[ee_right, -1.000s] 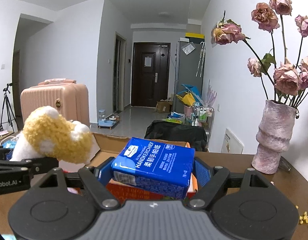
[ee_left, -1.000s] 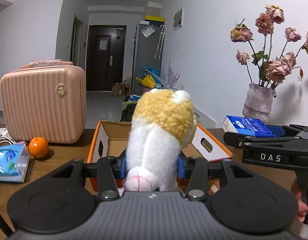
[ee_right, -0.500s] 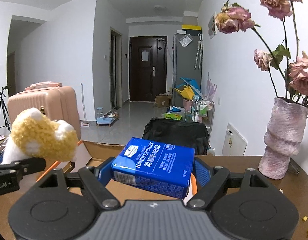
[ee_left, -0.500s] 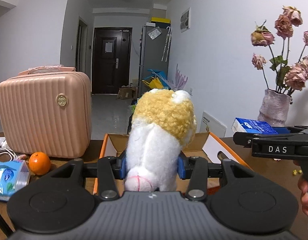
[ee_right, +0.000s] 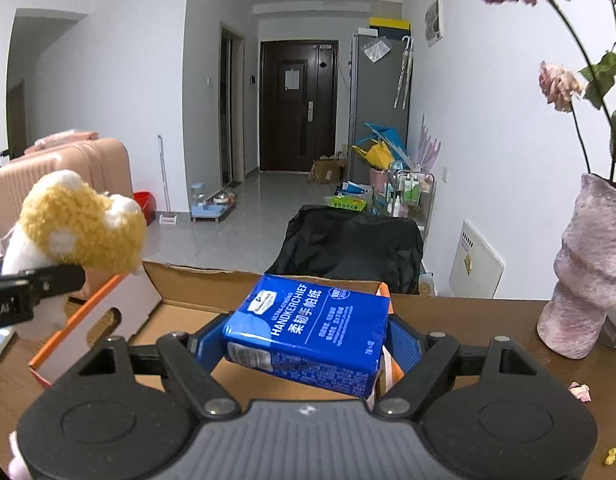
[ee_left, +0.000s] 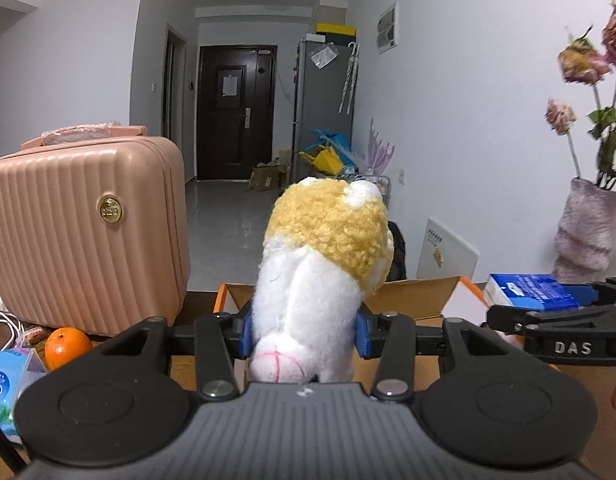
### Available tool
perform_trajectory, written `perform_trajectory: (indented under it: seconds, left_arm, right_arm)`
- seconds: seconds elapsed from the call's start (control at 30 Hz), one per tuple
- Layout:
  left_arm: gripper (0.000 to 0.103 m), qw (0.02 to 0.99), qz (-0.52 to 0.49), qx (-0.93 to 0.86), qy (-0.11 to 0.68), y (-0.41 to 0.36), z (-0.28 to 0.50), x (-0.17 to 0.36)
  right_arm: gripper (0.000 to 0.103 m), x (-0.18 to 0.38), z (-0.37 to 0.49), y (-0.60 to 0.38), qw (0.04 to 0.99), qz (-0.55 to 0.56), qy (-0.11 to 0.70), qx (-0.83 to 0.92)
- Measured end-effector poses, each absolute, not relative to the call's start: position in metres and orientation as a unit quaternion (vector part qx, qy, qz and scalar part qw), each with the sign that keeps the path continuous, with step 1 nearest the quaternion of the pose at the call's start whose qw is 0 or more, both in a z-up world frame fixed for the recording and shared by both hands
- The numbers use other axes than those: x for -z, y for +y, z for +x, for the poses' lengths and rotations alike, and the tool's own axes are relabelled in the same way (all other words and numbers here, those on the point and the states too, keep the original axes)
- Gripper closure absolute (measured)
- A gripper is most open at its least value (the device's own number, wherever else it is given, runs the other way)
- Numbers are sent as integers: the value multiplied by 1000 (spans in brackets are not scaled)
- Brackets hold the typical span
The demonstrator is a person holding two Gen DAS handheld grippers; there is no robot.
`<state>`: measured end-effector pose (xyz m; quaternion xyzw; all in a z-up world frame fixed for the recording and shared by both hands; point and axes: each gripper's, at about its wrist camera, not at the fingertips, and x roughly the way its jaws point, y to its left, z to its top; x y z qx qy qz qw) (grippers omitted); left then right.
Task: Organize soft objects
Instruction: 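Carry the sheep in the left gripper to the box while the right carries the pack, then open both grippers to drop the sheep and tissue pack into the box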
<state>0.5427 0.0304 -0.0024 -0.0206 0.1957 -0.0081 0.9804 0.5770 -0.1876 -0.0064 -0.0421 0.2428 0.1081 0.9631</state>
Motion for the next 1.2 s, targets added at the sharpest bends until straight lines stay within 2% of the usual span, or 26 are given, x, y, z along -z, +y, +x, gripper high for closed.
perform_trajectory:
  seconds: [0.6, 0.67, 0.7, 0.73, 0.77, 0.8, 0.83, 0.87, 1.2]
  left_arm:
    - [56, 972, 3, -12, 234, 25, 574, 42]
    - [49, 972, -6, -14, 233, 28, 573, 41]
    - [47, 973, -10, -13, 230, 29, 572, 40]
    - [38, 974, -12, -15, 224, 30, 570, 38]
    - [23, 975, -13, -20, 220, 30, 569, 36]
    - [15, 976, -14, -27, 216, 30, 567, 35]
    - [3, 977, -15, -35, 210, 31, 564, 34]
    - [0, 978, -16, -40, 203, 31, 562, 33]
    - [0, 980, -38, -30, 194, 37, 550, 17]
  right_arm:
    - [22, 49, 600, -168, 953, -61, 270, -123]
    - [18, 51, 600, -167, 953, -60, 272, -122]
    - [11, 51, 600, -167, 953, -59, 273, -122]
    - [4, 51, 601, -169, 953, -57, 272, -121]
    - [1, 49, 601, -170, 954, -55, 270, -119]
    - [0, 49, 601, -171, 955, -52, 268, -117]
    - [0, 48, 598, -174, 956, -49, 265, -116]
    - [0, 46, 598, -175, 957, -46, 263, -115]
    - [0, 36, 590, -179, 960, -38, 259, -99]
